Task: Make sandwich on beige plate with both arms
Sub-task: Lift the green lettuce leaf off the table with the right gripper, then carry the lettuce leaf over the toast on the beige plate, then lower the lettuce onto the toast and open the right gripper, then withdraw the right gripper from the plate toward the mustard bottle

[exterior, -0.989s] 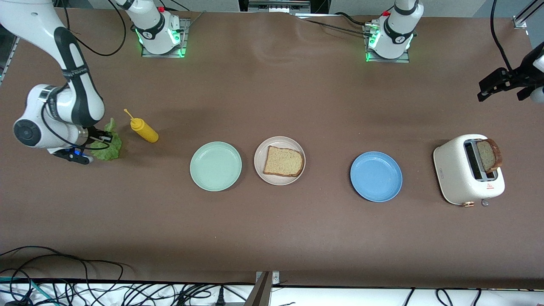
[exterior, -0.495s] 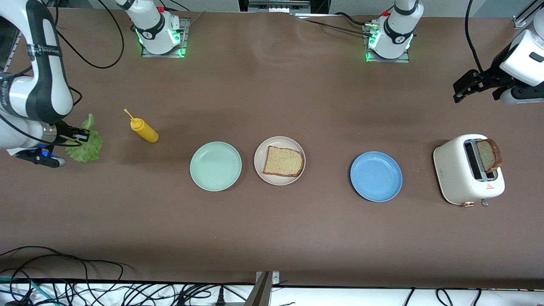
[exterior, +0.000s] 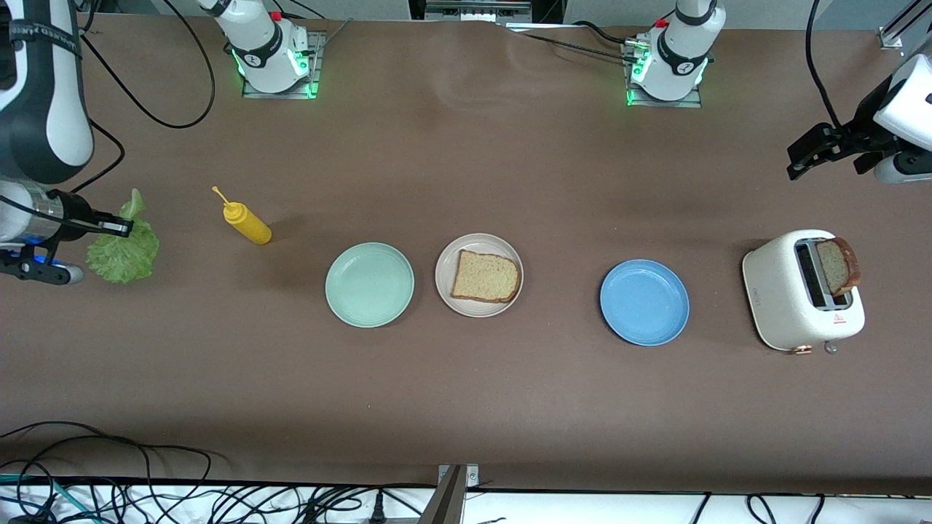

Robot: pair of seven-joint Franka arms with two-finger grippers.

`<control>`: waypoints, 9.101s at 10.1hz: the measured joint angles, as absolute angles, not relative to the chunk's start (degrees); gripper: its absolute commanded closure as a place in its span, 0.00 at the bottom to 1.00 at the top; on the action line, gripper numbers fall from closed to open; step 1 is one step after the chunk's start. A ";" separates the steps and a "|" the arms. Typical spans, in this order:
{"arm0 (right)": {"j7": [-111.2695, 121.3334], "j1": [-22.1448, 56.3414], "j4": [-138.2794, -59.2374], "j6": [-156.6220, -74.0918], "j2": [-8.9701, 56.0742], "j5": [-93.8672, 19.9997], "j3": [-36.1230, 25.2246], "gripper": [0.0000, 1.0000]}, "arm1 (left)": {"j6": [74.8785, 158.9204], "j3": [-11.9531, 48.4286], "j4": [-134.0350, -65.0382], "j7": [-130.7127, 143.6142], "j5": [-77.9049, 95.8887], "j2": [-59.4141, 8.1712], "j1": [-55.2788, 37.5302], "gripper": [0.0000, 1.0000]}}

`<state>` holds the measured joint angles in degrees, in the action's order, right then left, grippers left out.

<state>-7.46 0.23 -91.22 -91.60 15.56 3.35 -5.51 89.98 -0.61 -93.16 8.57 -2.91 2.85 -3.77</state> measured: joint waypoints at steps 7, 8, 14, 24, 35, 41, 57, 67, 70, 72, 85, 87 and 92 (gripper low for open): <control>-12.14 0.30 -89.41 -92.14 12.57 0.18 2.50 1.00 | 89.98 -0.92 -92.96 8.57 -2.91 2.55 -3.73 0.00; -14.03 0.40 -89.42 -93.49 12.82 0.09 4.60 1.00 | 89.98 -1.00 -92.95 8.57 -2.91 2.52 -3.72 0.00; -27.50 12.33 -89.60 -111.65 20.05 -0.61 8.52 1.00 | 89.93 -1.26 -92.77 8.57 -2.91 2.35 -3.66 0.00; -33.52 16.80 -89.16 -119.19 24.98 -0.57 7.98 1.00 | 89.88 0.05 -92.70 8.57 -2.91 2.27 -4.13 0.00; -33.59 17.49 -89.16 -119.42 25.00 -0.57 8.11 1.00 | 89.88 0.85 -92.70 8.77 -2.91 2.20 -4.55 0.00; -36.47 21.26 -89.21 -123.94 27.88 -0.10 8.24 1.00 | 89.88 0.82 -92.70 8.77 -2.91 2.18 -4.54 0.00; -67.61 36.04 -78.83 -139.53 46.76 -0.06 8.31 1.00 | 89.85 0.50 -92.66 8.77 -2.91 2.05 -4.25 0.00; -73.71 36.46 -74.61 -137.24 48.53 -0.07 7.88 0.00 | 89.85 0.46 -92.66 8.77 -2.91 2.04 -4.25 0.00; -70.87 33.01 -70.48 -126.92 46.15 -0.08 7.53 0.00 | 89.85 0.46 -92.66 8.77 -2.91 2.03 -4.18 0.00; -63.70 28.75 -69.86 -118.39 41.74 -0.43 7.51 0.00 | 89.85 0.44 -92.66 8.77 -2.91 2.03 -4.11 0.00; -6.69 21.47 -83.40 -87.40 19.85 -0.54 -21.16 0.00 | 89.81 0.13 -92.58 8.77 -2.74 1.77 -3.41 0.00; -2.00 21.47 -88.31 -92.11 18.80 -0.60 -23.55 0.00 | 89.81 0.03 -92.58 8.78 -2.39 1.76 -2.40 0.00; 15.04 17.05 -107.95 -109.13 9.69 -6.20 -25.17 0.00 | 87.85 0.19 -92.60 8.78 -0.91 1.60 -2.05 0.00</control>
